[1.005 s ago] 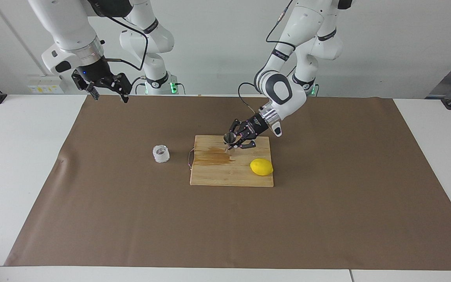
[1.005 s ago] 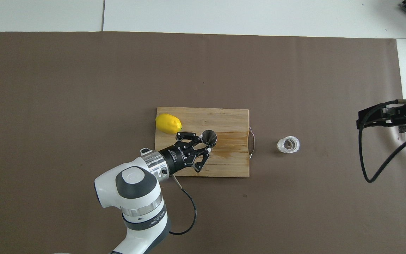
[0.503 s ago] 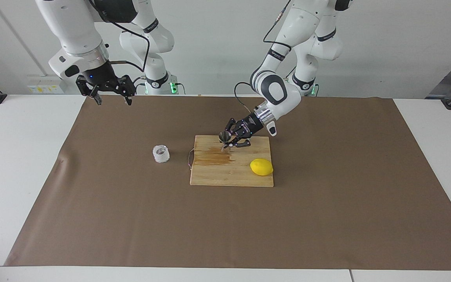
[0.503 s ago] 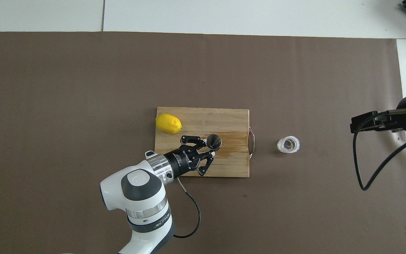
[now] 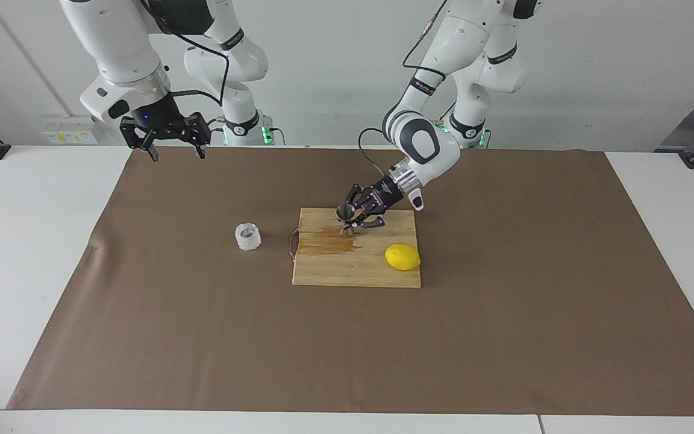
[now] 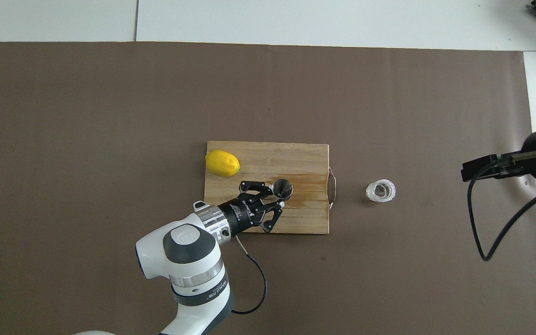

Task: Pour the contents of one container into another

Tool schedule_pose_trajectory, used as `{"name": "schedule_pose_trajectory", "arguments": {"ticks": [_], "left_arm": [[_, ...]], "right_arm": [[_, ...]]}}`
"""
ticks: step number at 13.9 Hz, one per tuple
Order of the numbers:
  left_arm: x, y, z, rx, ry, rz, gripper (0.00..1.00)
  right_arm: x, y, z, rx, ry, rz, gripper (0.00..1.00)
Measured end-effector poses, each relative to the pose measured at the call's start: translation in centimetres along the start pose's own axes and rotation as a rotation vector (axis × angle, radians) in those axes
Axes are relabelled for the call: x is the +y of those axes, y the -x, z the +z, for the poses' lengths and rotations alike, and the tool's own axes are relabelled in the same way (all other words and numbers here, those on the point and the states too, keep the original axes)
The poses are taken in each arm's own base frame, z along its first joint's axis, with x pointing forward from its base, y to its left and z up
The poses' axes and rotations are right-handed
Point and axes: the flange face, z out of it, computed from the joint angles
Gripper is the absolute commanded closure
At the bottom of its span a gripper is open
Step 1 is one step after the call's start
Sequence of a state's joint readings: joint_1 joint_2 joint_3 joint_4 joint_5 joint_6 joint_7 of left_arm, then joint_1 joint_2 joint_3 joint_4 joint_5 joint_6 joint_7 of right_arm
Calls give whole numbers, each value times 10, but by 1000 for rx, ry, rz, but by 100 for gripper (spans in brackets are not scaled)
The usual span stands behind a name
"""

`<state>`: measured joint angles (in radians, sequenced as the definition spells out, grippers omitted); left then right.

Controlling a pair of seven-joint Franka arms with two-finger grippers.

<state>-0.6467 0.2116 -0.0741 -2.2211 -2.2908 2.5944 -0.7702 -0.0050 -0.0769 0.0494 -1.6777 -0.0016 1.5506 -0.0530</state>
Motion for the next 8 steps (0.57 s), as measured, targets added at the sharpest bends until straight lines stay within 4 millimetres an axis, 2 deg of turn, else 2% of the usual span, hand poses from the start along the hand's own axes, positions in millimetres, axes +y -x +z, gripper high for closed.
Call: {"name": "schedule_pose_trajectory", "arguments": {"ticks": [5,8], "left_arm": [[0,-2,1,2,0,14,100],[0,-2,1,3,1,24,100]], "right_arm": [[-4,0,0,1,1,-62,0],[-6,0,0,1,-1,-165,0]]}}
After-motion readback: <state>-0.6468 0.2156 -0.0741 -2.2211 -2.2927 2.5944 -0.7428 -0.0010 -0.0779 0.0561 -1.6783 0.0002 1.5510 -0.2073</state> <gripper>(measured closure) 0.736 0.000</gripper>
